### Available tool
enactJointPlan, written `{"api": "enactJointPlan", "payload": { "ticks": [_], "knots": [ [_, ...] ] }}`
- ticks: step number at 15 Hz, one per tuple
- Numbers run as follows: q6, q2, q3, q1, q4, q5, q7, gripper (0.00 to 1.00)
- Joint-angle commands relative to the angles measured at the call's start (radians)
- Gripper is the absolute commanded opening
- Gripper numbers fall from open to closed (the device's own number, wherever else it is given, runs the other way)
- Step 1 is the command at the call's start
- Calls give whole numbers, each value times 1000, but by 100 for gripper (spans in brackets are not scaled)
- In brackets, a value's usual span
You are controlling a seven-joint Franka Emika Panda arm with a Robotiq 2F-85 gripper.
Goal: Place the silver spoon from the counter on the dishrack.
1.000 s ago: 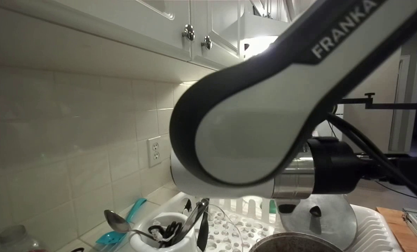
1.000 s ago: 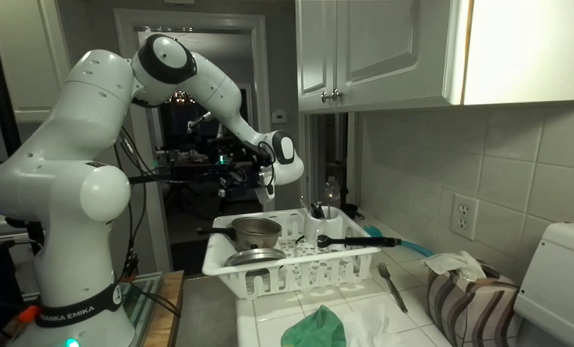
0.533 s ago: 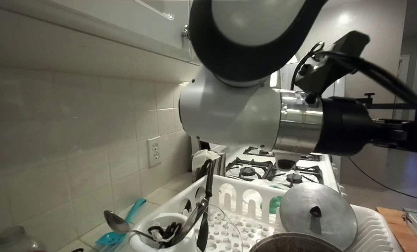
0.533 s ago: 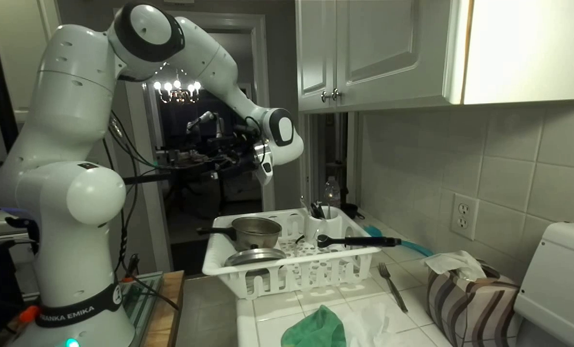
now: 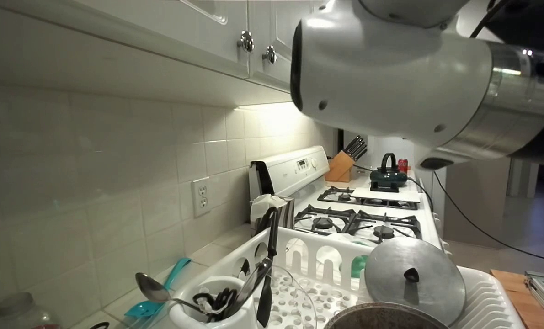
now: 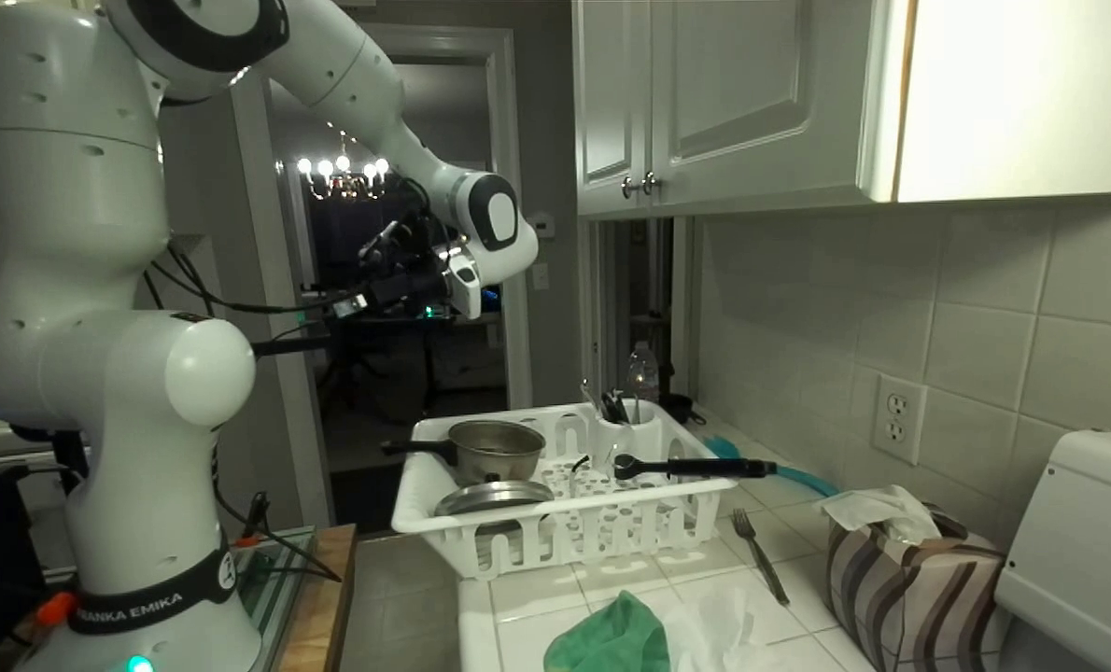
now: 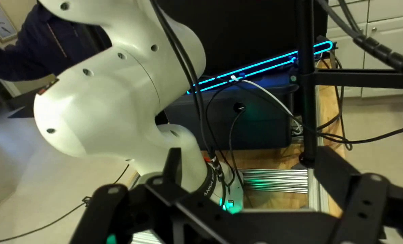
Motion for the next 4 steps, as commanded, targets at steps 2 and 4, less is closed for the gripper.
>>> {"api": "enactJointPlan", "payload": {
  "ticks": [2,4],
  "knots": [
    [34,-289,161,-189,-138,21,325,100],
    [-7,-180,276,-315,-80,3,219,100]
  ]
}}
